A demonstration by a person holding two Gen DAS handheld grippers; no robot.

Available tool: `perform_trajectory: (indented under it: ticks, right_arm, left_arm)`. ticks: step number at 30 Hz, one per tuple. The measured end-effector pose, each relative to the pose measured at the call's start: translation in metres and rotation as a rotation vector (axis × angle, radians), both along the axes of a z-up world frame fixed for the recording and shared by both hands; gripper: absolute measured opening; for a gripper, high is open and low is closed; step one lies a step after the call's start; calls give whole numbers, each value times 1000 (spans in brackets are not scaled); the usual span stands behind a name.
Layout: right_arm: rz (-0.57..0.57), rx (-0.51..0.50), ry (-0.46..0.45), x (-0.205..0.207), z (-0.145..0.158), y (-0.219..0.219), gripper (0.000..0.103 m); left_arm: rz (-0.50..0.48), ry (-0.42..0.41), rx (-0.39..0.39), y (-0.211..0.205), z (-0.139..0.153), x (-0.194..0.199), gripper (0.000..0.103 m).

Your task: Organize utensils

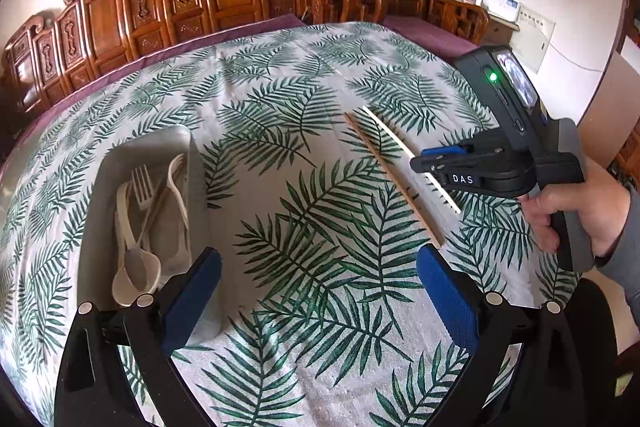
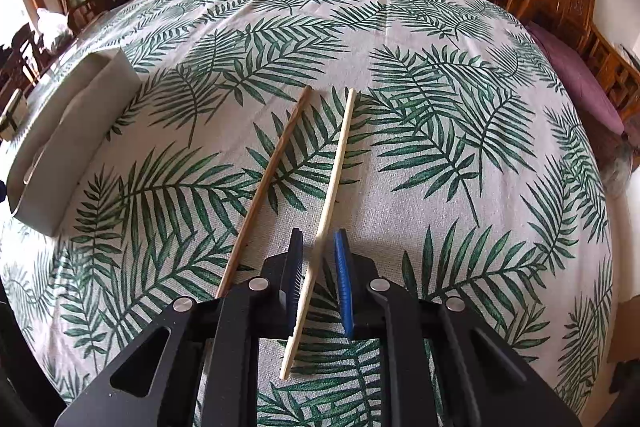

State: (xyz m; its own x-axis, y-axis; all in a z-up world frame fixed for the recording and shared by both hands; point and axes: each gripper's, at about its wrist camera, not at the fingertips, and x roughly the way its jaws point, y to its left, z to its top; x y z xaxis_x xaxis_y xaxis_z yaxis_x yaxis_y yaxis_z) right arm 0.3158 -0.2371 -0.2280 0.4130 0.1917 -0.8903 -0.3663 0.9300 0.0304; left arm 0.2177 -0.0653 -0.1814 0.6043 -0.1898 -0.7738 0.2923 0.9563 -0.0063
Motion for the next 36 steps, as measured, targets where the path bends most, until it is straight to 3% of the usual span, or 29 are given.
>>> perform_trajectory:
  ticks: [4, 23, 36]
  right_arm:
    - [11, -9, -4, -2, 0, -3, 6]
    - [-46, 63, 19, -36, -1, -46, 6]
    - [-70, 66, 24, -33, 0, -64, 6]
  left_arm:
    - [-9, 18, 4, -9, -7, 6, 94]
    - [-60, 93, 11, -69, -32, 64, 94]
    - [-40, 158, 11, -90, -53, 101, 56]
